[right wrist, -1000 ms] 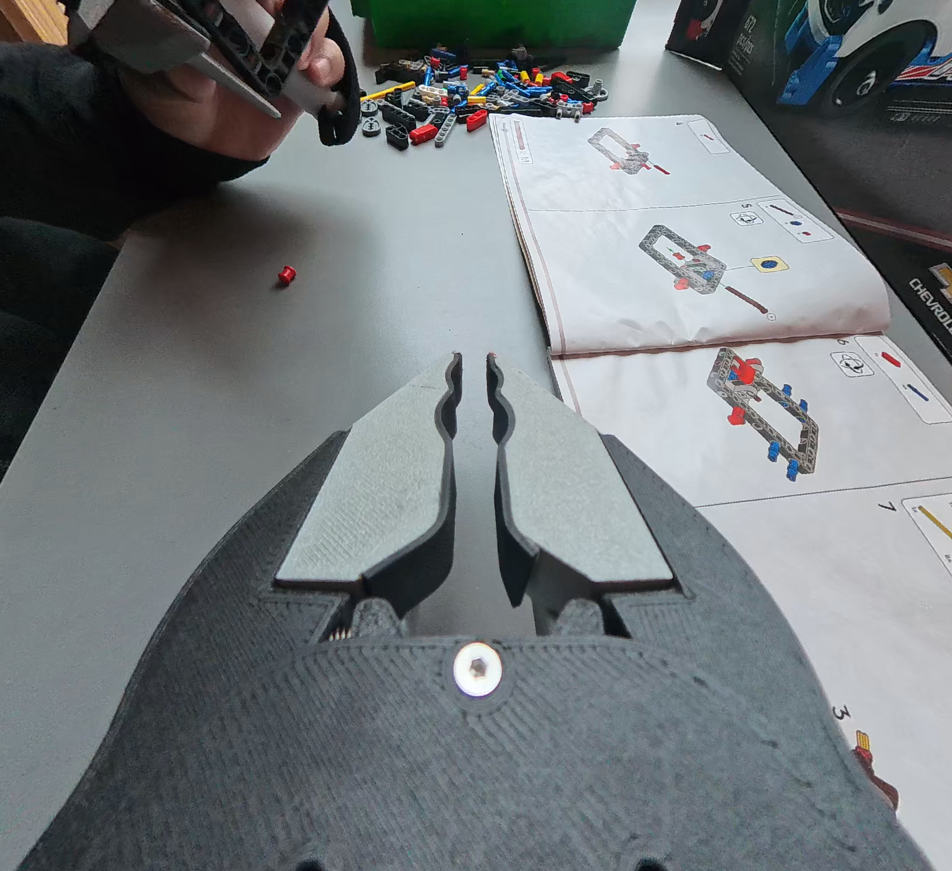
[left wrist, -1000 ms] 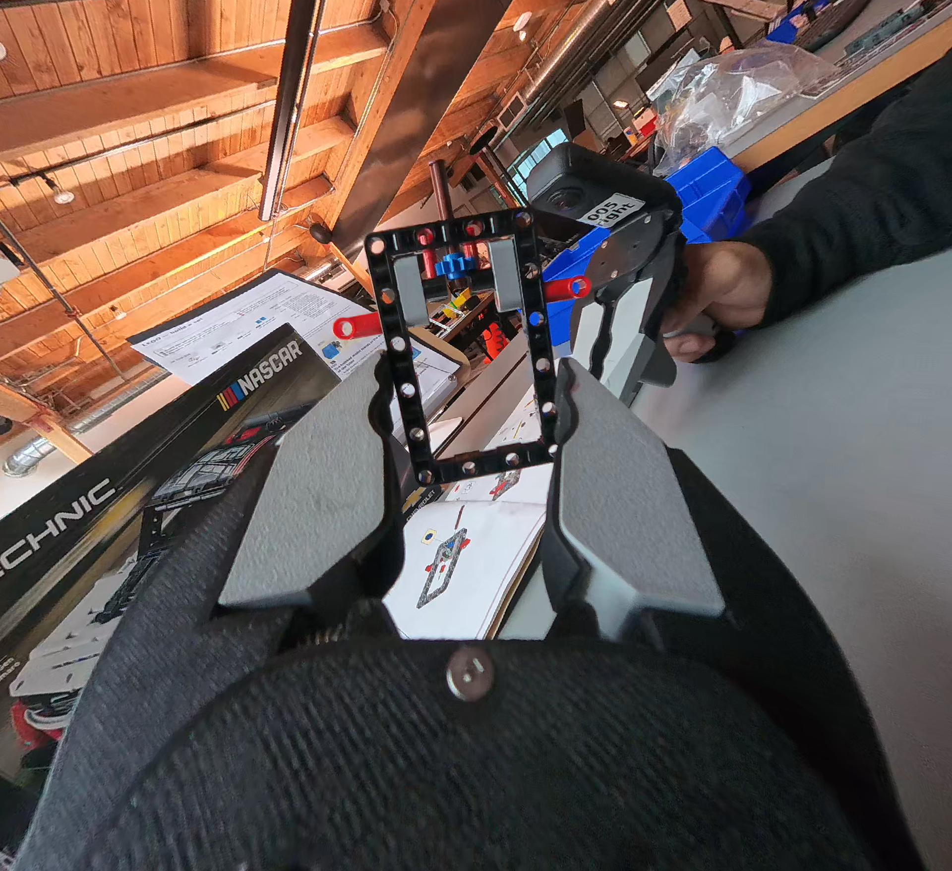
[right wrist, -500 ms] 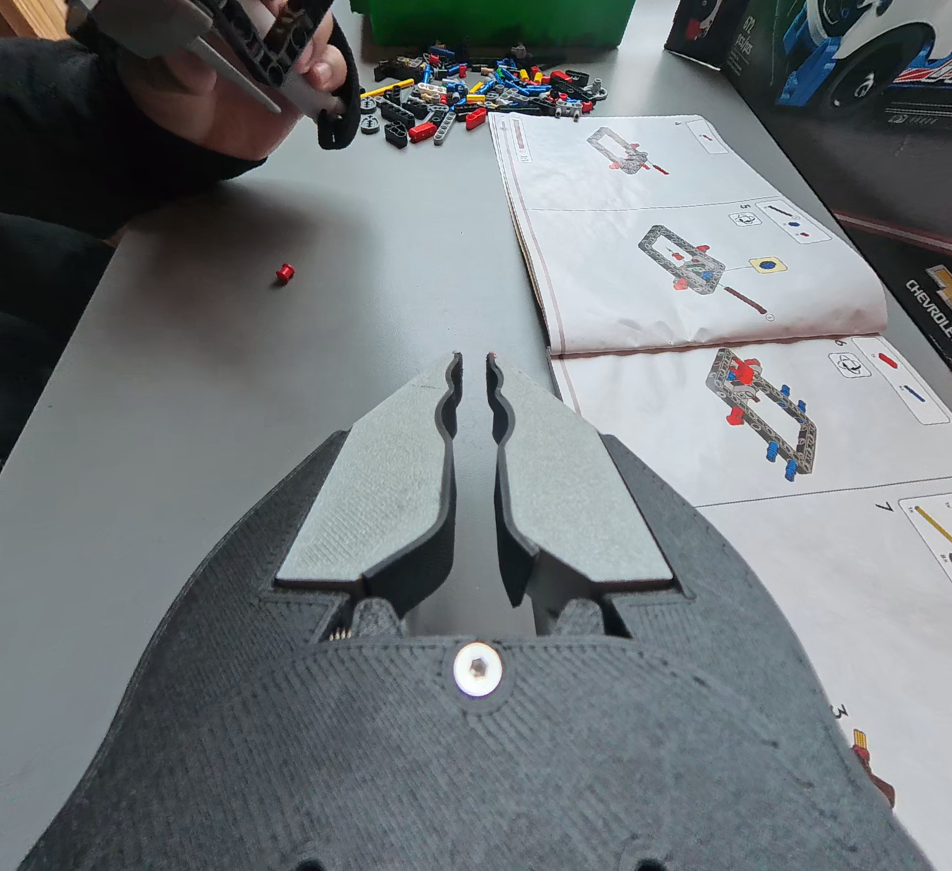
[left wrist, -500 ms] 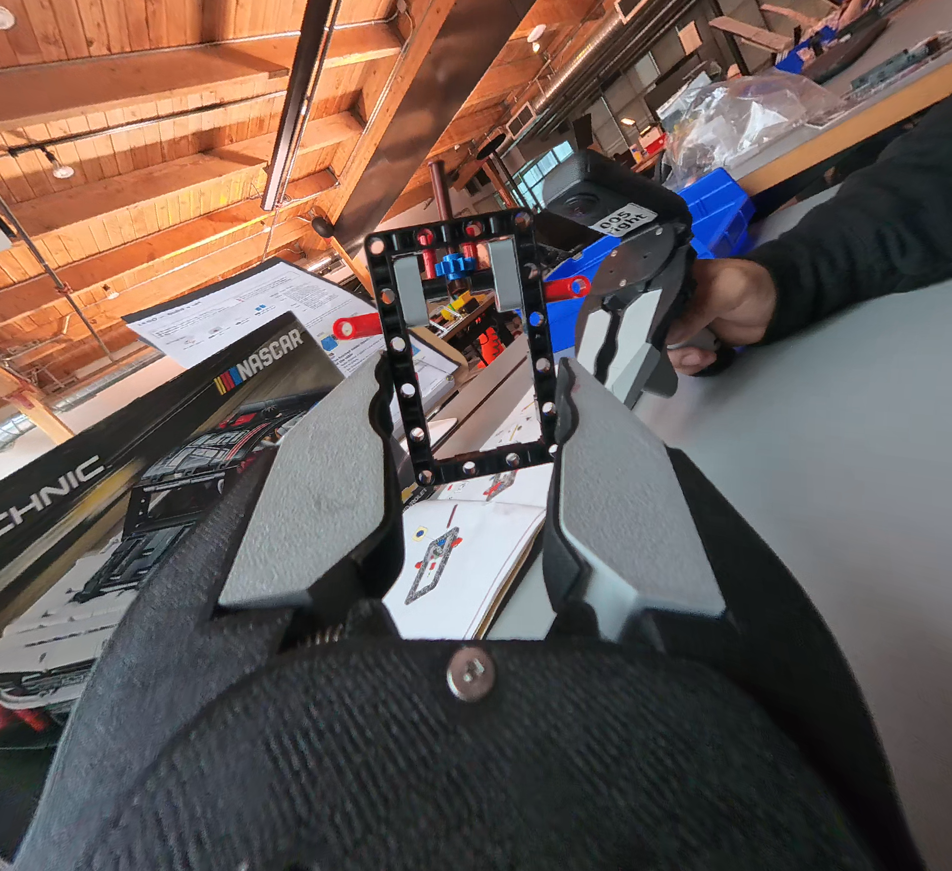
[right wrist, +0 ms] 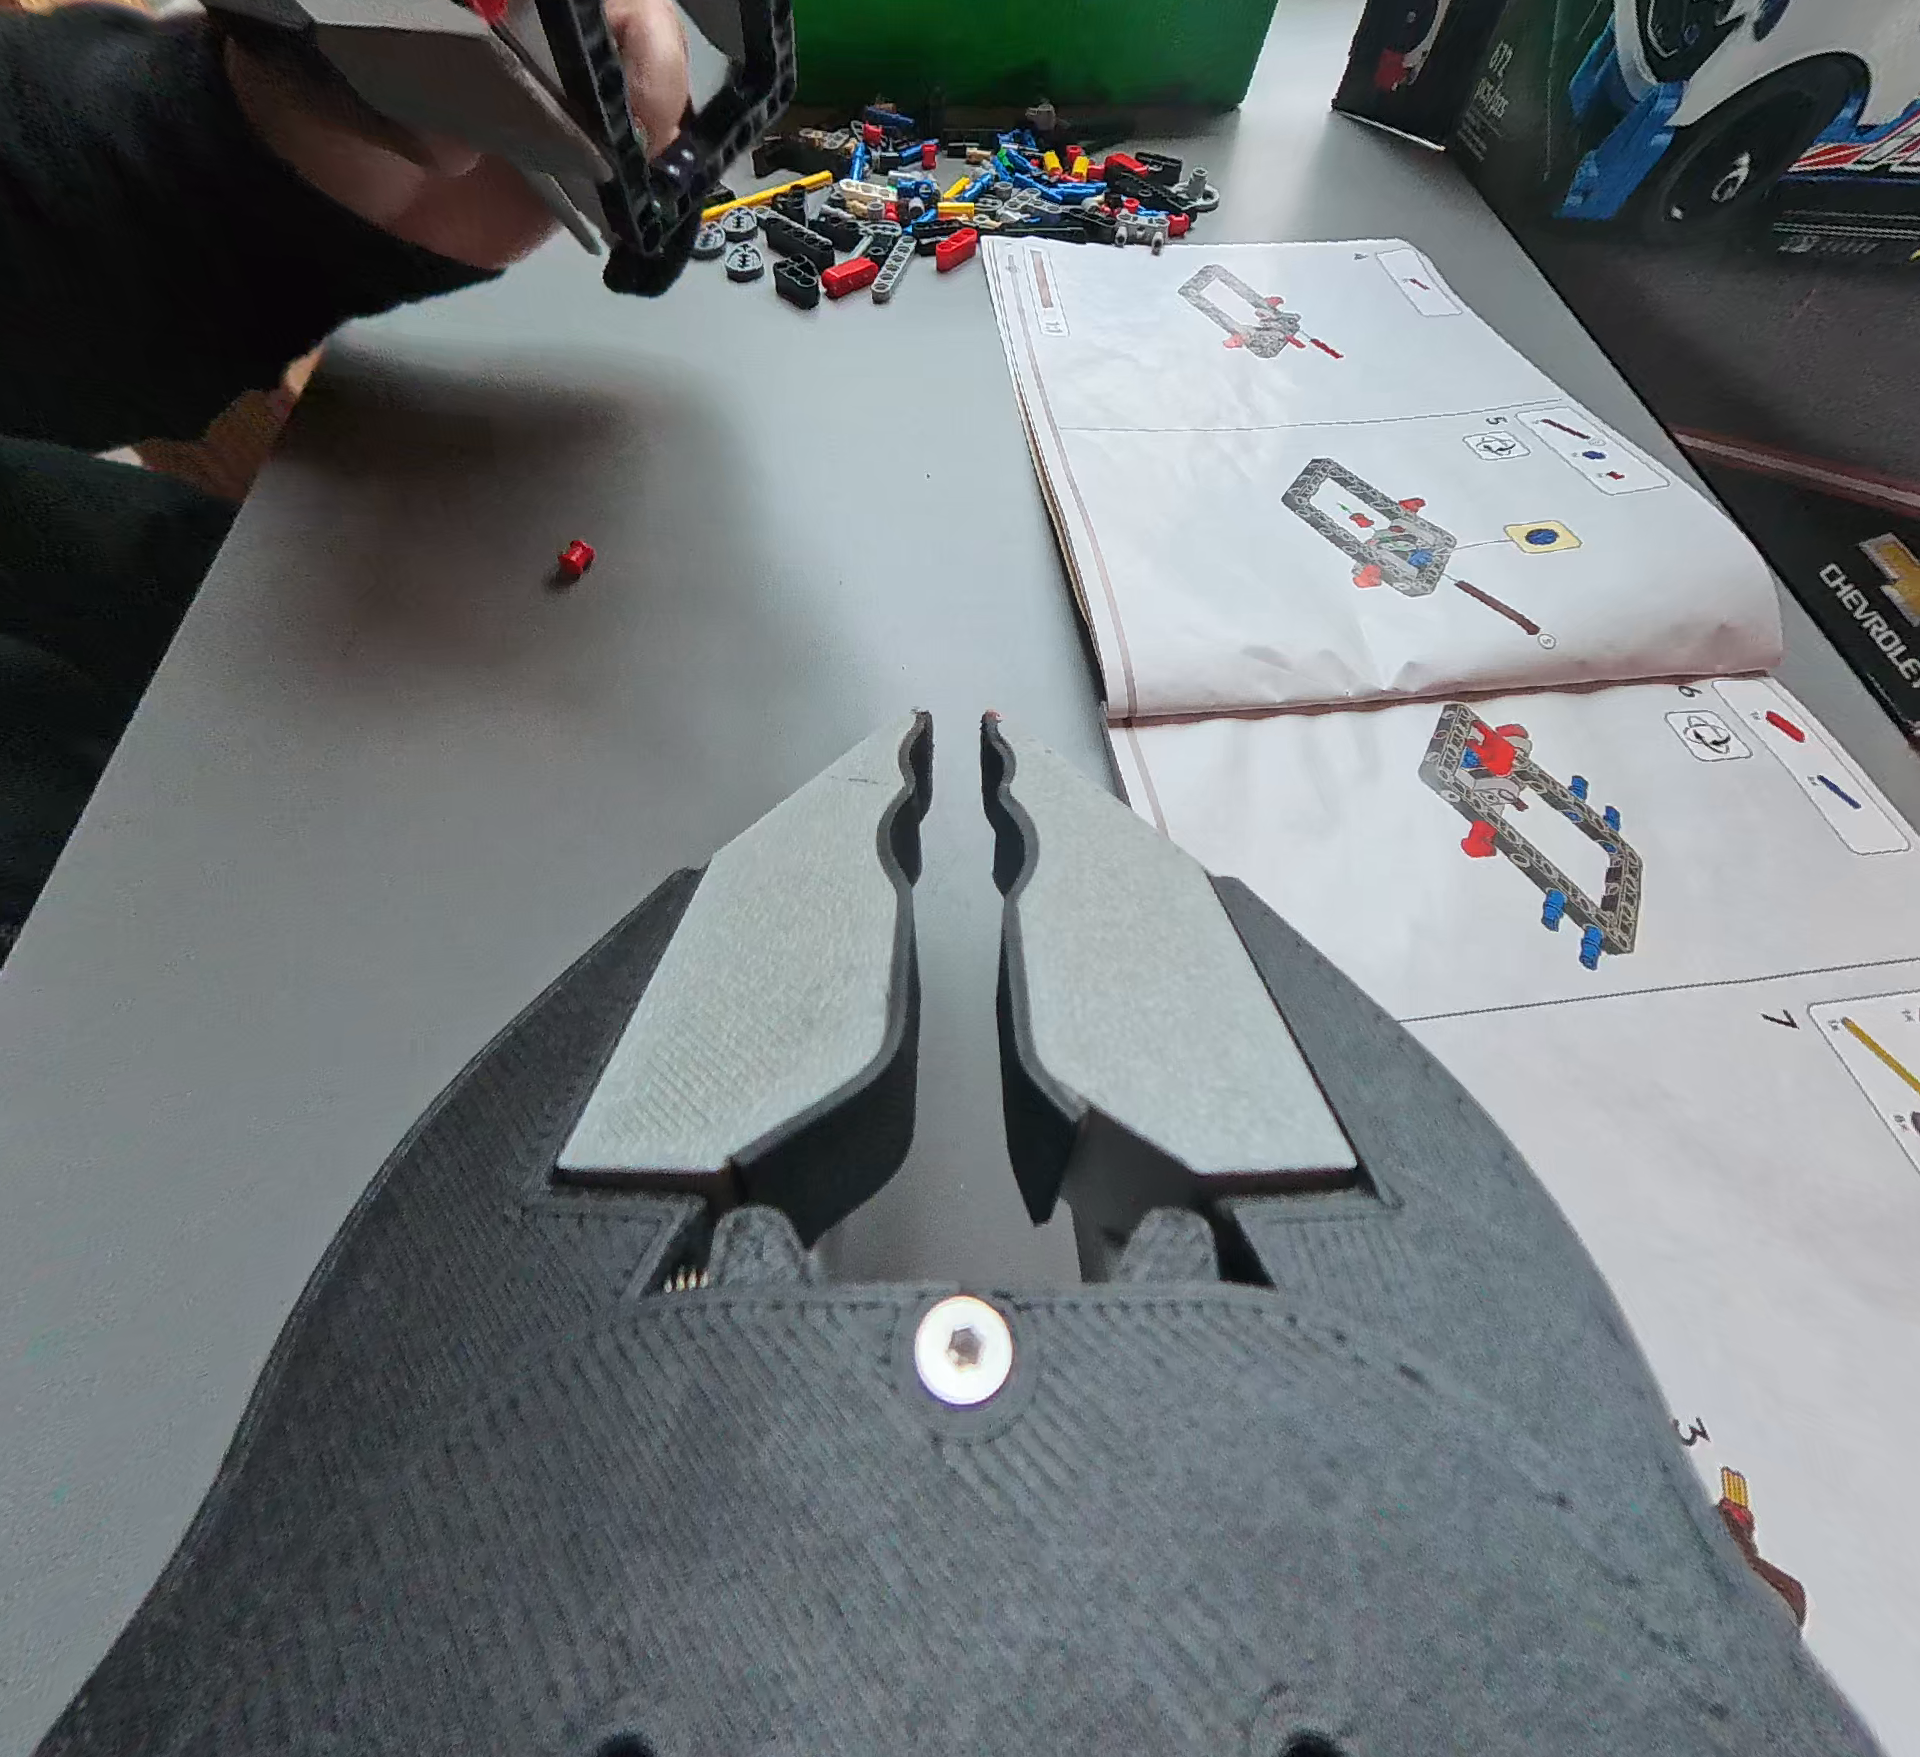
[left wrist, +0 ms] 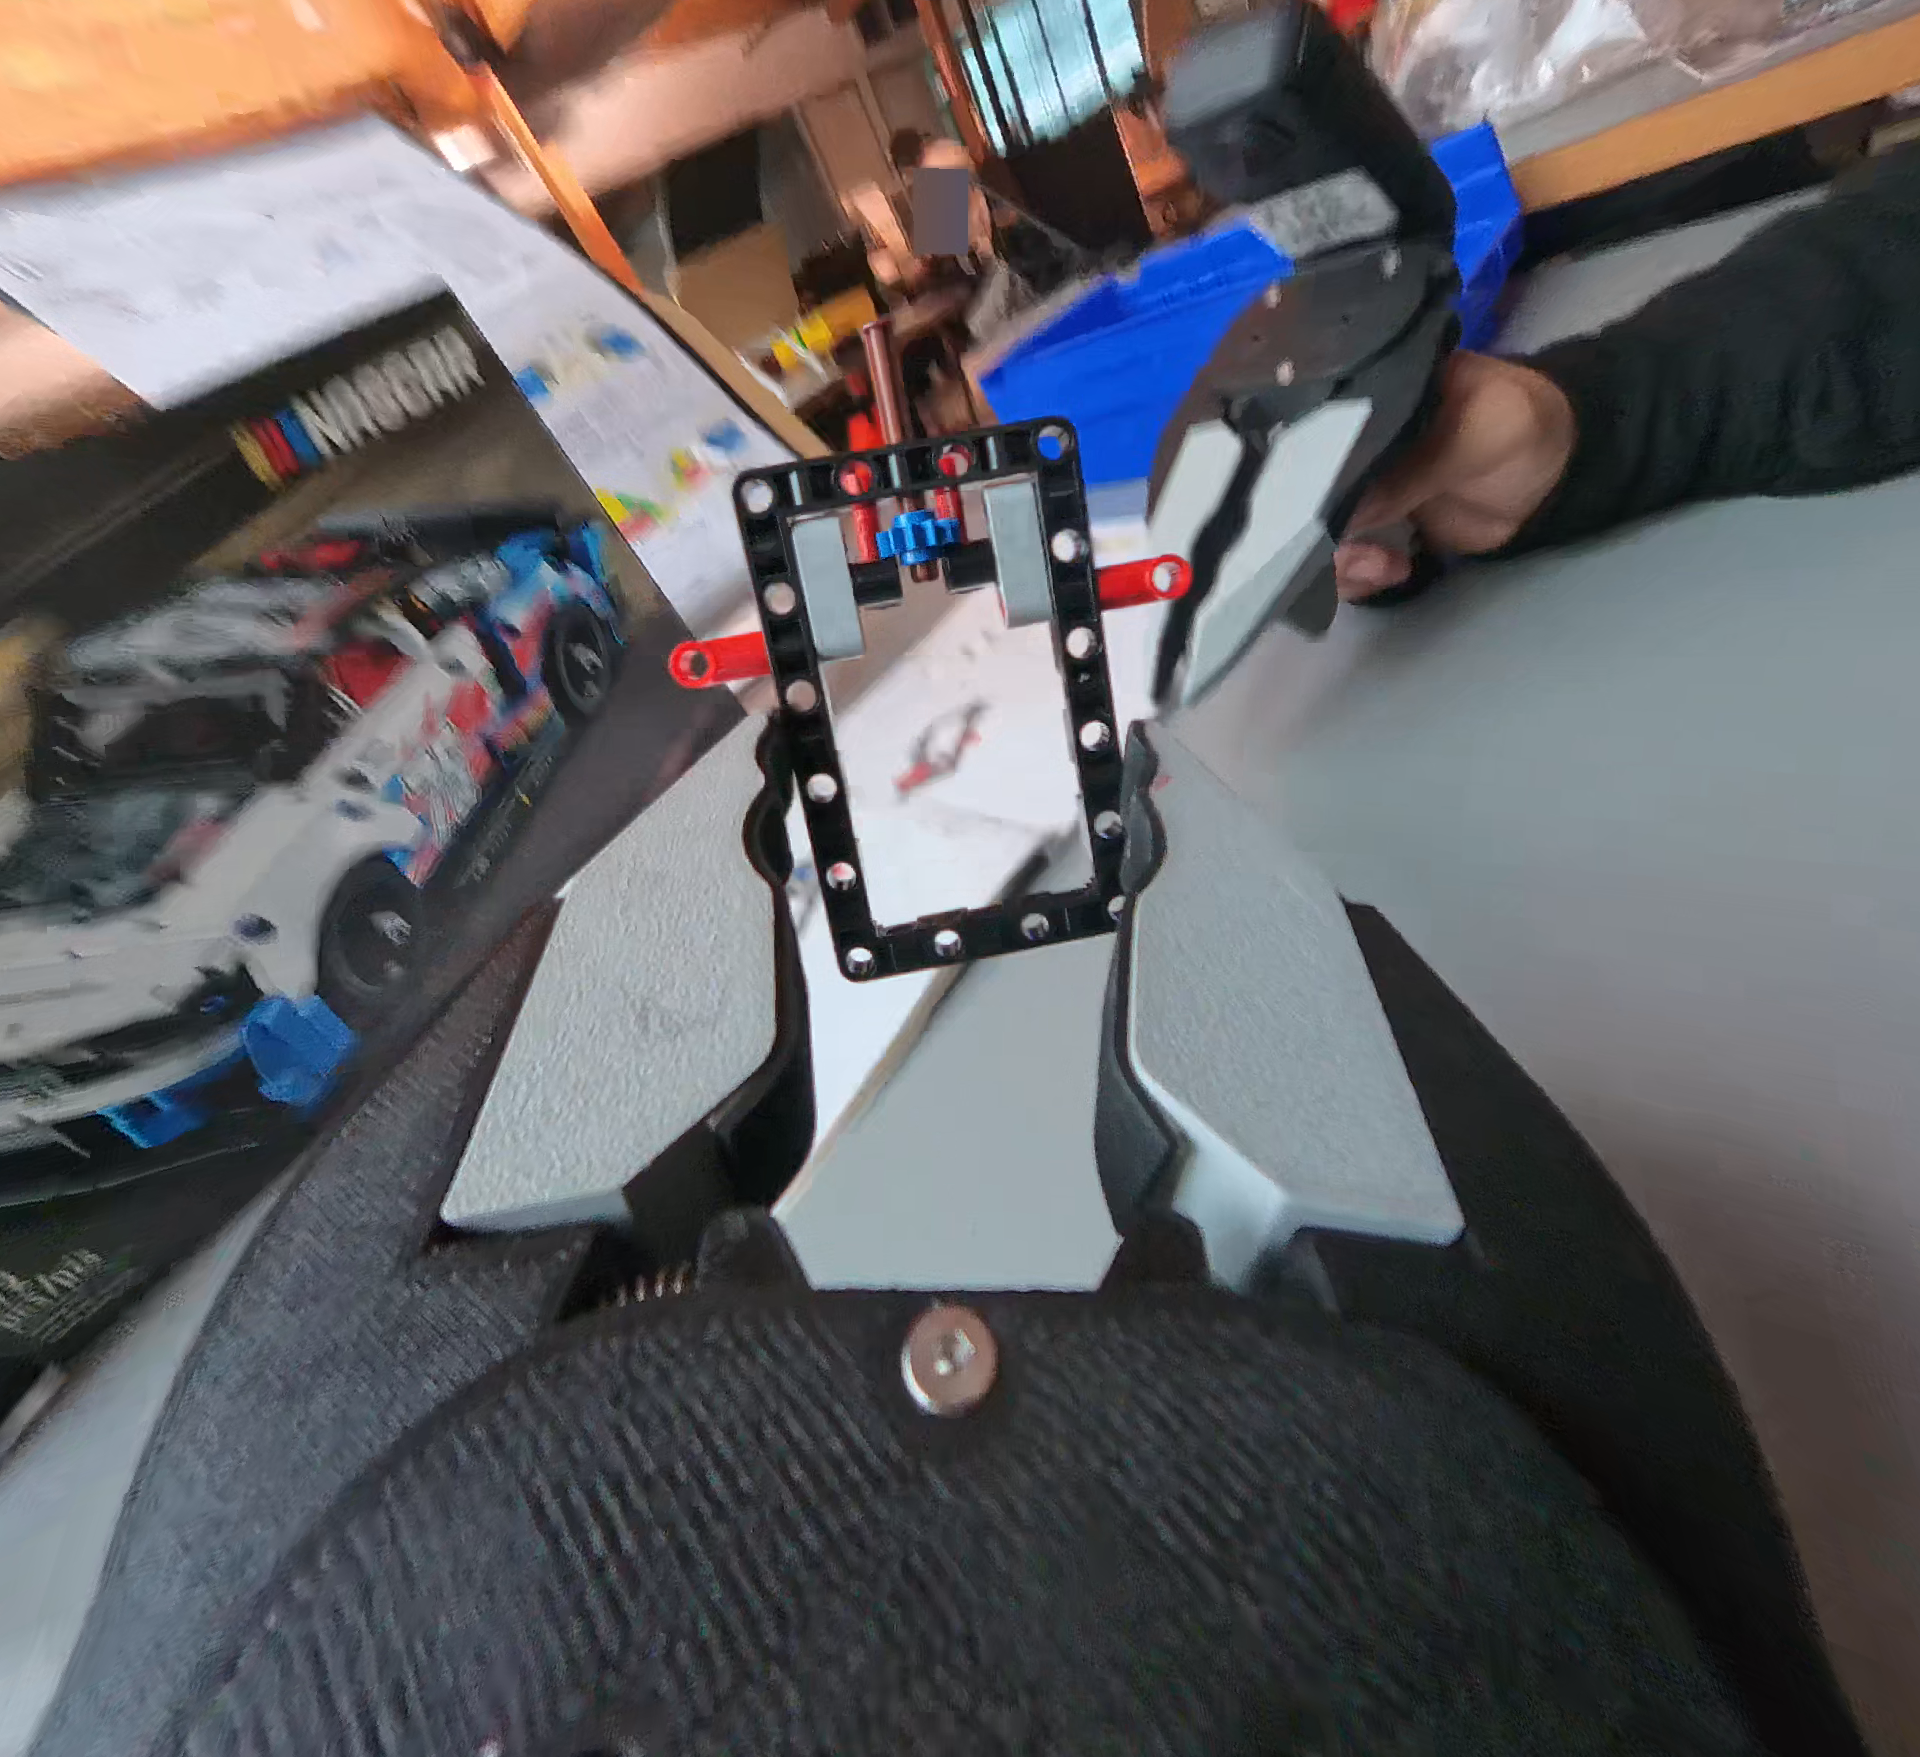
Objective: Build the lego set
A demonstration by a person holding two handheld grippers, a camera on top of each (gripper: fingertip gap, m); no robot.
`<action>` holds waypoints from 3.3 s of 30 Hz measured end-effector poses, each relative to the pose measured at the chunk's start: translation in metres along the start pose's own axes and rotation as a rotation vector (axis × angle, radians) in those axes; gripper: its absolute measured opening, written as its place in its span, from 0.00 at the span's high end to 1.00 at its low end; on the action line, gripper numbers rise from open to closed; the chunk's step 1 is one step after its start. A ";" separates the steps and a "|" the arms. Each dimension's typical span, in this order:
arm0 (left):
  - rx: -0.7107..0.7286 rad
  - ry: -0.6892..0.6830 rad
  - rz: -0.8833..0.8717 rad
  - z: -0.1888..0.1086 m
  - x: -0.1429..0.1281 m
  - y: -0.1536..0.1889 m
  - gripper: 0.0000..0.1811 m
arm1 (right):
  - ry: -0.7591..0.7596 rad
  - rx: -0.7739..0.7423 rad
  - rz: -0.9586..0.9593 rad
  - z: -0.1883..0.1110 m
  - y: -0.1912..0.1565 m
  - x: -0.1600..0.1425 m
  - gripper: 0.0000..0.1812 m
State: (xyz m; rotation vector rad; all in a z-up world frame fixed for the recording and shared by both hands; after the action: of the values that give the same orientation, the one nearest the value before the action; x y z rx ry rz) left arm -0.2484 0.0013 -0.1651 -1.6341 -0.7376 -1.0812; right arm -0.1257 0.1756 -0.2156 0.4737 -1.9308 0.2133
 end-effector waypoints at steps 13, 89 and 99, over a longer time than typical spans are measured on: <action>-0.416 -0.720 -0.376 0.015 -0.055 0.014 0.66 | -0.007 0.005 0.009 0.000 0.000 0.000 0.96; -0.344 -0.606 -0.392 -0.038 -0.056 0.071 0.88 | -0.109 0.040 -0.072 0.010 -0.010 -0.007 0.89; -0.376 -0.514 -0.217 -0.035 -0.048 0.070 0.90 | -0.049 0.095 -0.013 0.004 -0.007 -0.003 0.89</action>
State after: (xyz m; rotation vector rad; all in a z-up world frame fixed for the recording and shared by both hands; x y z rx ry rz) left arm -0.2187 -0.0520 -0.2334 -2.2382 -1.1144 -0.9971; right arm -0.1246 0.1686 -0.2205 0.5584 -1.9711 0.2884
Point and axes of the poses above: each gripper's, where its closed fingertips meet, z out along the fingers, x out of its top, y = z × x across the jaws, the point moved 7 cm from there along -z, back along the fingers, and after that the axes turned 6 degrees about -x, right-handed, at the moved point
